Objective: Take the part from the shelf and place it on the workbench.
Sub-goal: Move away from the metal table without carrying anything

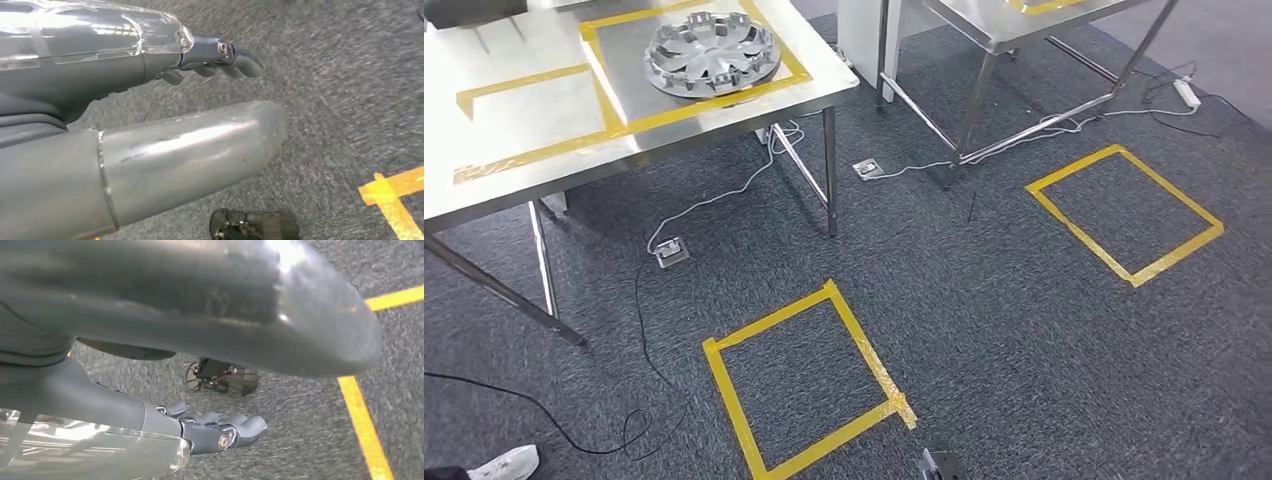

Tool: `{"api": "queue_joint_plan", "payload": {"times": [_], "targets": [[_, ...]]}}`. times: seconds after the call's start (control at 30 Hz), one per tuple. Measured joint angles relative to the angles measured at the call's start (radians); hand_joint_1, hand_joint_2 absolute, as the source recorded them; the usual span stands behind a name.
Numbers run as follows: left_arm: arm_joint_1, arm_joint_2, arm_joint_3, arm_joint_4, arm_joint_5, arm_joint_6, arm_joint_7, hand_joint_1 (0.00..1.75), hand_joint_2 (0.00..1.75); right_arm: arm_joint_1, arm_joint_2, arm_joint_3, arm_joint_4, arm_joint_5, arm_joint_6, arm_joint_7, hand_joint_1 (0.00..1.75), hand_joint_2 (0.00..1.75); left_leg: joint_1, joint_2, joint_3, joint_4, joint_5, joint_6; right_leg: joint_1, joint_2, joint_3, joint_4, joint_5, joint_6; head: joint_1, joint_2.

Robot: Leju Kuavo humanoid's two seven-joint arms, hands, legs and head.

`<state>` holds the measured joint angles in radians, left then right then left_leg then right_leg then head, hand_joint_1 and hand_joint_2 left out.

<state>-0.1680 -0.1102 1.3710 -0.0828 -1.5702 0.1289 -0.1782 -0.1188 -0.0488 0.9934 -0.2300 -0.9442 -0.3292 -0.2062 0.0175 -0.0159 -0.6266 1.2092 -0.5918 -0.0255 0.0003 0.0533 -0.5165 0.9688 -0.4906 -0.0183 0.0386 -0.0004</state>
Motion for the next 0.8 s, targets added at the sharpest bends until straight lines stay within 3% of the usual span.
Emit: {"api": "queue_joint_plan", "payload": {"times": [0.07, 0.13, 0.2, 0.23, 0.3, 0.37, 0.43, 0.47, 0.5, 0.57, 0.63, 0.7, 0.73, 0.8], "targets": [[0.001, 0.0, 0.0, 0.0, 0.0, 0.0, -0.004, 0.0, 0.0, -0.002, 0.0, 0.0, 0.0, 0.0, 0.0, 0.008, 0.0, 0.0, 0.011, -0.058, 0.05, -0.116, 0.058, -0.002, -0.003, 0.027, -0.006, 0.019, -0.011, 0.011, -0.006, 0.0], [0.002, 0.0, 0.0, 0.0, 0.001, 0.001, -0.006, 0.0, 0.0, -0.005, -0.001, 0.0, 0.001, -0.001, 0.003, 0.021, 0.0, 0.0, 0.016, -0.102, 0.072, -0.167, 0.064, 0.003, -0.006, 0.054, -0.021, 0.036, -0.018, 0.025, -0.01, 0.0], [0.003, -0.001, 0.0, 0.0, 0.002, 0.003, -0.009, 0.0, 0.0, -0.004, -0.002, 0.0, 0.002, -0.005, 0.008, 0.033, 0.0, 0.0, 0.015, -0.079, 0.074, -0.17, 0.059, 0.014, -0.01, 0.084, -0.035, 0.04, -0.015, 0.037, -0.007, 0.0], [0.003, -0.002, 0.0, 0.0, 0.003, 0.004, -0.011, 0.0, 0.0, -0.002, -0.003, 0.0, 0.002, -0.007, 0.01, 0.039, 0.0, 0.0, 0.015, -0.061, 0.076, -0.172, 0.06, 0.019, -0.01, 0.08, -0.04, 0.044, -0.017, 0.042, -0.004, 0.0], [0.004, -0.002, 0.0, -0.001, 0.002, 0.007, -0.014, 0.0, 0.0, -0.003, -0.005, 0.0, 0.002, -0.009, 0.014, 0.044, 0.0, 0.0, 0.016, -0.021, 0.081, -0.177, 0.059, 0.03, -0.008, 0.028, -0.071, 0.101, -0.048, 0.052, 0.009, 0.0], [0.005, -0.001, 0.0, -0.001, 0.002, 0.009, -0.014, 0.0, 0.0, -0.007, -0.004, 0.0, 0.002, -0.009, 0.016, 0.045, 0.0, 0.0, 0.01, 0.022, 0.085, -0.178, 0.053, 0.039, -0.009, -0.033, -0.136, 0.226, -0.104, 0.06, 0.025, 0.0], [0.006, -0.001, 0.0, -0.001, 0.002, 0.01, -0.014, 0.0, 0.0, -0.004, -0.004, 0.0, 0.002, -0.01, 0.017, 0.045, 0.0, 0.0, 0.004, 0.061, 0.087, -0.178, 0.048, 0.042, -0.01, -0.051, -0.183, 0.314, -0.126, 0.063, 0.03, 0.0], [0.004, -0.001, 0.0, -0.001, 0.002, 0.01, -0.015, 0.0, 0.0, 0.0, -0.005, 0.0, 0.003, -0.011, 0.017, 0.045, 0.0, 0.0, 0.002, 0.075, 0.089, -0.178, 0.046, 0.042, -0.01, -0.054, -0.181, 0.309, -0.11, 0.06, 0.032, 0.0], [0.002, -0.002, 0.0, -0.001, 0.002, 0.01, -0.016, 0.0, 0.0, 0.003, -0.005, 0.0, 0.003, -0.012, 0.017, 0.045, 0.0, 0.0, 0.0, 0.087, 0.092, -0.178, 0.043, 0.042, -0.008, -0.058, -0.161, 0.27, -0.079, 0.054, 0.036, 0.0], [-0.001, -0.006, 0.0, -0.001, 0.002, 0.012, -0.018, 0.0, 0.0, 0.005, -0.008, 0.0, 0.005, -0.017, 0.02, 0.044, 0.0, 0.0, -0.005, 0.107, 0.097, -0.179, 0.039, 0.039, 0.004, -0.092, -0.095, 0.141, -0.019, 0.032, 0.04, 0.0], [-0.002, -0.012, 0.0, -0.001, 0.002, 0.016, -0.014, 0.0, 0.0, 0.002, -0.011, 0.0, 0.006, -0.021, 0.026, 0.038, 0.0, 0.0, -0.008, 0.125, 0.099, -0.18, 0.036, 0.034, 0.019, -0.126, -0.055, 0.06, -0.004, 0.012, 0.041, 0.0], [-0.002, -0.018, 0.0, -0.001, 0.002, 0.018, -0.003, 0.0, 0.0, 0.002, -0.016, 0.0, 0.006, -0.022, 0.031, 0.027, 0.0, 0.0, -0.008, 0.142, 0.104, -0.187, 0.036, 0.026, 0.023, -0.12, -0.05, 0.042, -0.007, 0.003, 0.042, 0.0], [-0.002, -0.021, 0.0, -0.001, 0.002, 0.018, 0.004, 0.0, 0.0, 0.004, -0.017, 0.0, 0.007, -0.023, 0.032, 0.023, 0.0, 0.0, -0.007, 0.13, 0.109, -0.189, 0.033, 0.021, 0.02, -0.111, -0.045, 0.032, -0.003, 0.0, 0.042, 0.0], [-0.003, -0.025, 0.0, -0.001, 0.001, 0.016, 0.018, 0.0, 0.0, 0.005, -0.019, 0.0, 0.008, -0.026, 0.032, 0.016, 0.0, 0.0, -0.004, 0.058, 0.101, -0.161, 0.009, 0.012, 0.013, -0.093, -0.029, 0.008, 0.008, -0.006, 0.037, 0.0]]}}
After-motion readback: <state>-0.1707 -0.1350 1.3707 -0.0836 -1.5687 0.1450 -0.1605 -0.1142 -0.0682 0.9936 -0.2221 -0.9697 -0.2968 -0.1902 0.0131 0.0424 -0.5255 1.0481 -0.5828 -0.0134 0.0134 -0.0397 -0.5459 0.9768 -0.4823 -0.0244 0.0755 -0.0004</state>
